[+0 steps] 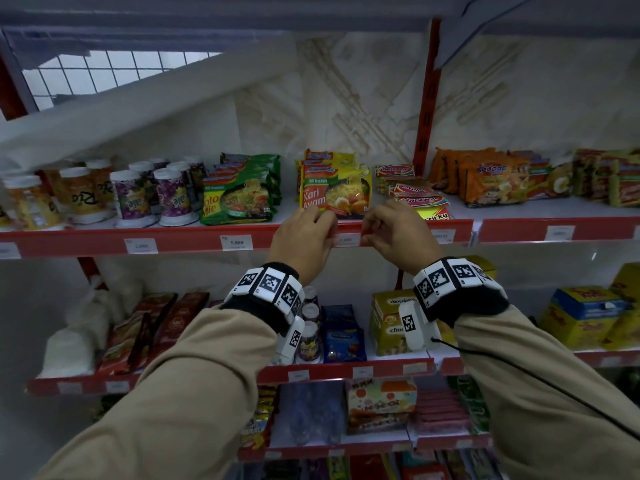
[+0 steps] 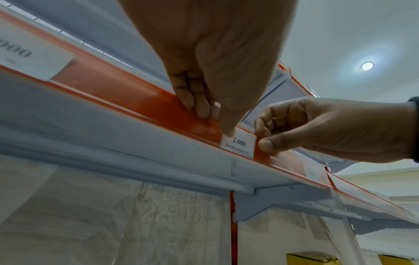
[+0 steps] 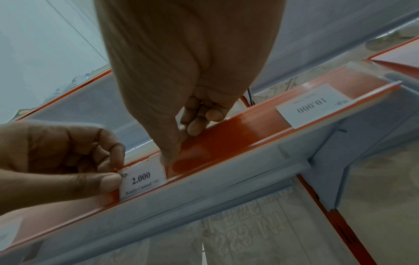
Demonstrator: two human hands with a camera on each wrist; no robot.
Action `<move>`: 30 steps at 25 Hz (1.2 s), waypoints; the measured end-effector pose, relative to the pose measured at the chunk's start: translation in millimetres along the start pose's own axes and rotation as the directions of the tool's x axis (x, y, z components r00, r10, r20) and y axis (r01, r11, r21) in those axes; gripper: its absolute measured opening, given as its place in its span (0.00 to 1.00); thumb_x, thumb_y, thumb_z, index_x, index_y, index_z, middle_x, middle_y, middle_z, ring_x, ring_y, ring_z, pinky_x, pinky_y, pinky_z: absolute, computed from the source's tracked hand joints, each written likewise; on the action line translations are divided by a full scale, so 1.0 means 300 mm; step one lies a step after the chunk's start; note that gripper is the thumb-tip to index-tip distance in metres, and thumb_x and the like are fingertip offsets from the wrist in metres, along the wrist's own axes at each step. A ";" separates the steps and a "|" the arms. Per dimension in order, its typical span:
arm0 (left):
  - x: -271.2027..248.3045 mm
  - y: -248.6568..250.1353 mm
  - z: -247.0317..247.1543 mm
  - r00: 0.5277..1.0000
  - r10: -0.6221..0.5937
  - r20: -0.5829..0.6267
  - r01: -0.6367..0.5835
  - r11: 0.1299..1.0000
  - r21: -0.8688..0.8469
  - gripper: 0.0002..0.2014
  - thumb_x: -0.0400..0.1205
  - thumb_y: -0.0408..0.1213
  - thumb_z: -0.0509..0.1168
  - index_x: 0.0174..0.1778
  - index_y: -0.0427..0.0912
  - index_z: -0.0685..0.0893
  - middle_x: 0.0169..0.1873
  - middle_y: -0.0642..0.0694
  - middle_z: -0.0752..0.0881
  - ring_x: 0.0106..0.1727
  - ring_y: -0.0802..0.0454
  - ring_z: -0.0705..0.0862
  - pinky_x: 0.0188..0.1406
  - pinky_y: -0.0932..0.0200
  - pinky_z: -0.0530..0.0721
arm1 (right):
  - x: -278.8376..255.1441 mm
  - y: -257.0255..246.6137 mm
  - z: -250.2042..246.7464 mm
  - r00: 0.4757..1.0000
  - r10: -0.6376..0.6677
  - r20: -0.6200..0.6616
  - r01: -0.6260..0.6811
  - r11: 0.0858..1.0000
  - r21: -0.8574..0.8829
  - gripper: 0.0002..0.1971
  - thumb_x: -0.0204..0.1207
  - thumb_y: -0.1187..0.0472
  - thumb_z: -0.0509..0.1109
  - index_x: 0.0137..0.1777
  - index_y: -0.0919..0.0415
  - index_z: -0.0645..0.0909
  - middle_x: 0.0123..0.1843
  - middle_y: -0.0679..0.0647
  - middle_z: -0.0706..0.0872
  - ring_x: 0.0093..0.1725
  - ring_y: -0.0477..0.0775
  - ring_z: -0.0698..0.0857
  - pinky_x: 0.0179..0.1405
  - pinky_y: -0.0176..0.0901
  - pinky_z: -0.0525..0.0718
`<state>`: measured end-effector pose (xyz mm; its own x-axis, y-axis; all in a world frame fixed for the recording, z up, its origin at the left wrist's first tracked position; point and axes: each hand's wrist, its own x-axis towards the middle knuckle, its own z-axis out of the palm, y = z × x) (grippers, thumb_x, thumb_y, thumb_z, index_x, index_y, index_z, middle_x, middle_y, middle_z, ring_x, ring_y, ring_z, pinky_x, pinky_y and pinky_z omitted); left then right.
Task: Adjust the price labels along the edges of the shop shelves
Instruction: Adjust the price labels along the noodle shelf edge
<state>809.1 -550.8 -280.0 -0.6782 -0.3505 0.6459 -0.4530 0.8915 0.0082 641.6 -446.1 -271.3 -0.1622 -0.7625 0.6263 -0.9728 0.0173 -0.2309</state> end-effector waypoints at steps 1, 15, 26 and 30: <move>-0.002 0.002 0.000 1.000 0.001 -0.002 -0.001 1.000 0.004 0.08 0.80 0.40 0.65 0.51 0.41 0.78 0.49 0.42 0.79 0.49 0.43 0.76 0.40 0.56 0.68 | -0.006 0.004 -0.004 1.000 0.006 0.006 -0.005 1.000 -0.024 0.09 0.69 0.62 0.78 0.46 0.59 0.83 0.45 0.55 0.80 0.51 0.59 0.76 0.46 0.44 0.70; 0.117 0.227 0.048 0.996 0.086 0.035 -0.089 0.990 0.111 0.17 0.79 0.50 0.62 0.60 0.45 0.78 0.56 0.45 0.78 0.60 0.45 0.74 0.61 0.50 0.72 | -0.124 0.213 -0.167 0.989 0.095 -0.113 -0.116 0.974 -0.194 0.13 0.67 0.55 0.80 0.45 0.61 0.84 0.49 0.58 0.82 0.53 0.62 0.75 0.53 0.51 0.72; 0.144 0.398 0.168 0.995 0.082 -0.053 -0.075 0.991 0.112 0.18 0.76 0.48 0.65 0.58 0.42 0.81 0.53 0.43 0.79 0.55 0.43 0.75 0.53 0.50 0.73 | -0.142 0.264 -0.175 1.000 0.021 -0.019 -0.025 0.968 -0.248 0.10 0.76 0.61 0.69 0.56 0.63 0.81 0.55 0.60 0.82 0.57 0.62 0.75 0.50 0.53 0.76; 0.154 0.399 0.175 0.996 0.055 -0.069 -0.058 0.997 -0.051 0.15 0.76 0.42 0.68 0.55 0.38 0.82 0.51 0.40 0.80 0.53 0.41 0.76 0.51 0.48 0.76 | -0.145 0.266 -0.164 1.000 -0.004 0.007 0.006 0.958 -0.288 0.10 0.76 0.61 0.67 0.55 0.65 0.80 0.55 0.61 0.80 0.57 0.62 0.72 0.49 0.50 0.73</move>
<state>693.2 -475.5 -289.4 -0.6602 -0.2806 0.6967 -0.3825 0.9239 0.0097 562.9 -379.8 -280.4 -0.1575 -0.7673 0.6216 -0.9800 0.1988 -0.0029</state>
